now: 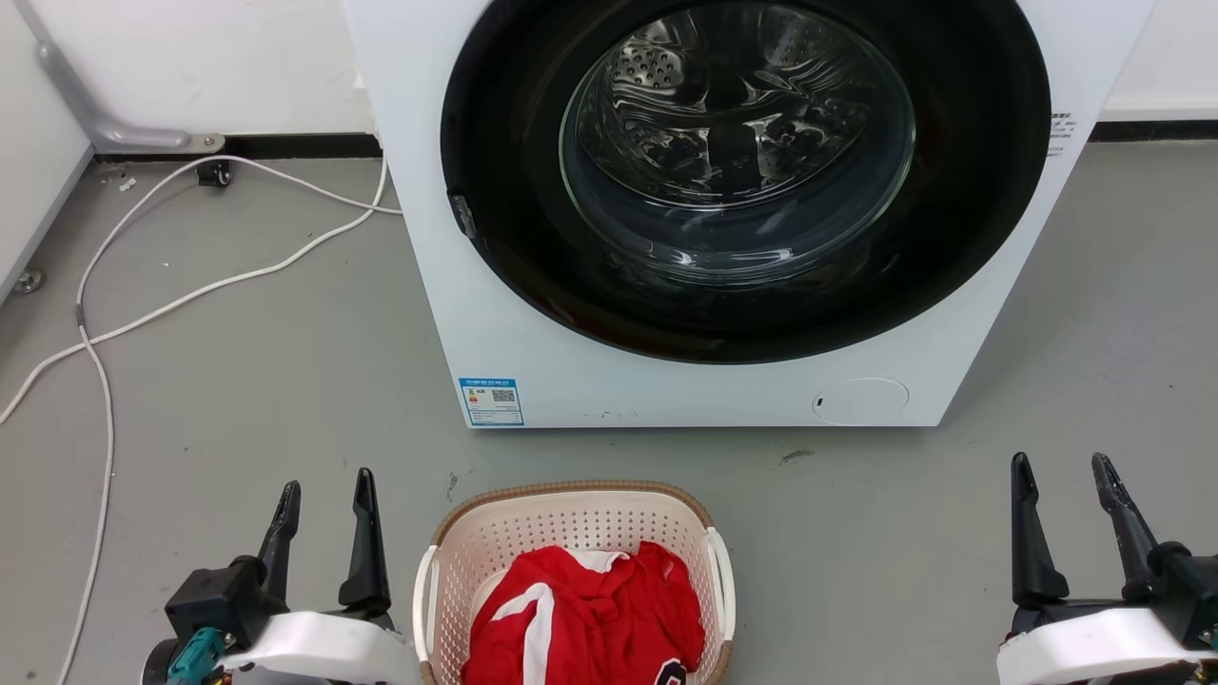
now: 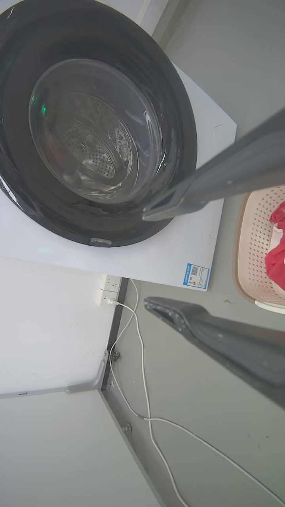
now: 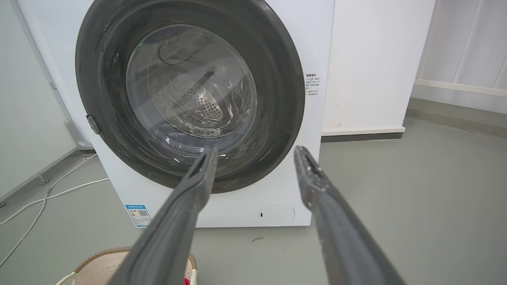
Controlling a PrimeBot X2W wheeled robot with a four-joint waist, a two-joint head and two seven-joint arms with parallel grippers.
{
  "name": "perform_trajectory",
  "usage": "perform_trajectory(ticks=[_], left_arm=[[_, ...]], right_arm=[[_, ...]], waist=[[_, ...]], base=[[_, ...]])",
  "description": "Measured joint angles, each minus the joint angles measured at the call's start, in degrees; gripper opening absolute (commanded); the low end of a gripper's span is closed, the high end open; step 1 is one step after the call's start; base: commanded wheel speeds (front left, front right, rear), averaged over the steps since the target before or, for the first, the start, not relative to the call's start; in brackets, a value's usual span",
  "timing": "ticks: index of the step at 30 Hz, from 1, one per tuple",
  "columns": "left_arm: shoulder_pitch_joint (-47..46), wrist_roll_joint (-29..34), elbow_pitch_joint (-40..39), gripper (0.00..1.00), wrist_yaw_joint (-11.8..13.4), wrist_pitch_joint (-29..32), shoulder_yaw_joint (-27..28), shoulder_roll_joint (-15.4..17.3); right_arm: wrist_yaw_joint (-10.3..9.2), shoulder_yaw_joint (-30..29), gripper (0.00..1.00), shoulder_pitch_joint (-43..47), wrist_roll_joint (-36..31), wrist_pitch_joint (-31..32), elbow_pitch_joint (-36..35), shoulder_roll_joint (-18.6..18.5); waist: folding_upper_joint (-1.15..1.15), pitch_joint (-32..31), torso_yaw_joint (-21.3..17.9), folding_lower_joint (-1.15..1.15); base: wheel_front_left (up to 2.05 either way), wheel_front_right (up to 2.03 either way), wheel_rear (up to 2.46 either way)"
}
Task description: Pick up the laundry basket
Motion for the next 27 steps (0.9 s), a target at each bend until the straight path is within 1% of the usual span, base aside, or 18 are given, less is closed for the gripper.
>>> perform_trajectory(ticks=[17,27], left_arm=[[1.0,7.0,-0.1,1.00,0.5,-1.9,-0.3,0.0],[1.3,10.8,-0.5,1.00,1.0,-2.9,-0.2,0.0]], right_arm=[[0.00,-0.1,1.00,0.7,-8.0,-1.8,-1.6,0.0],[0.00,-0.6,1.00,1.3,-10.0,-2.8,-2.1,0.0]], waist=[[0.00,-0.2,0.1,0.00],[0.00,-0.3,0.2,0.00]], base=[[0.00,0.00,0.00],[0.00,0.00,0.00]])
